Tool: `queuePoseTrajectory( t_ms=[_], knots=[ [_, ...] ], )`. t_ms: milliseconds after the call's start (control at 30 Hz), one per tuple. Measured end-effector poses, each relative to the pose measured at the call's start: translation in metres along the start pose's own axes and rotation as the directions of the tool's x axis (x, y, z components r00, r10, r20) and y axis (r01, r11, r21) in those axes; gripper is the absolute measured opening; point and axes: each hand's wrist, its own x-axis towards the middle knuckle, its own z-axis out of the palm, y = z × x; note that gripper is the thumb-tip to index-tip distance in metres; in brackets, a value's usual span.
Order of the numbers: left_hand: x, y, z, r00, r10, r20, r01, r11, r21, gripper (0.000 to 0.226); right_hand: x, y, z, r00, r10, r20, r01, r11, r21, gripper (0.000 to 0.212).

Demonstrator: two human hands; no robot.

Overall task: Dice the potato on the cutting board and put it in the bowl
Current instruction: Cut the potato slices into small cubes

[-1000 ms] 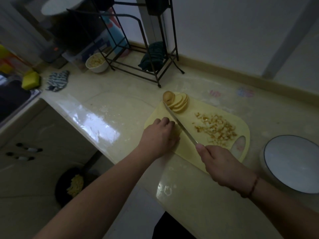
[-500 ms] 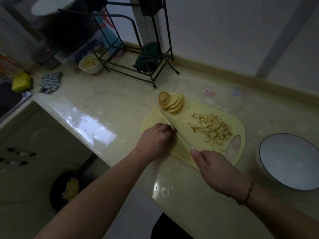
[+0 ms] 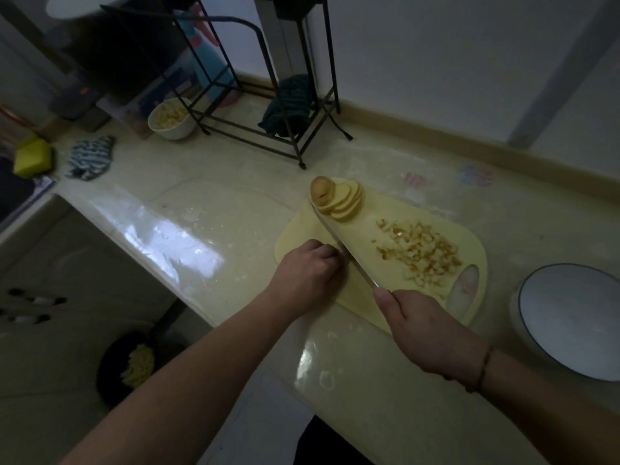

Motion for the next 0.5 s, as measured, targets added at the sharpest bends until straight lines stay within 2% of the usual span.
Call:
queuePoseTrajectory(
  t_ms=[167,333,500],
  knots=[
    [0.000,0.000,-0.002,0.998,0.018,-0.062,-0.017,1.000,0.017,0.032,0.008,-0.003,-0.002,0.999,-0.027,-0.026,0.027,1.000,0.002,0.051],
    [-0.003,-0.001,-0.001,0.995,0.026,-0.098,-0.022,0.999,0.040,0.030,-0.003,0.007,-0.016,0.997,0.071,0.000,-0.071,0.990,0.121,0.058],
    [-0.004,0.000,-0.003,0.997,0.027,-0.075,-0.024,0.999,0.042,0.031,-0.010,0.002,-0.013,0.999,0.047,-0.007,-0.046,0.994,0.100,0.056]
  ],
)
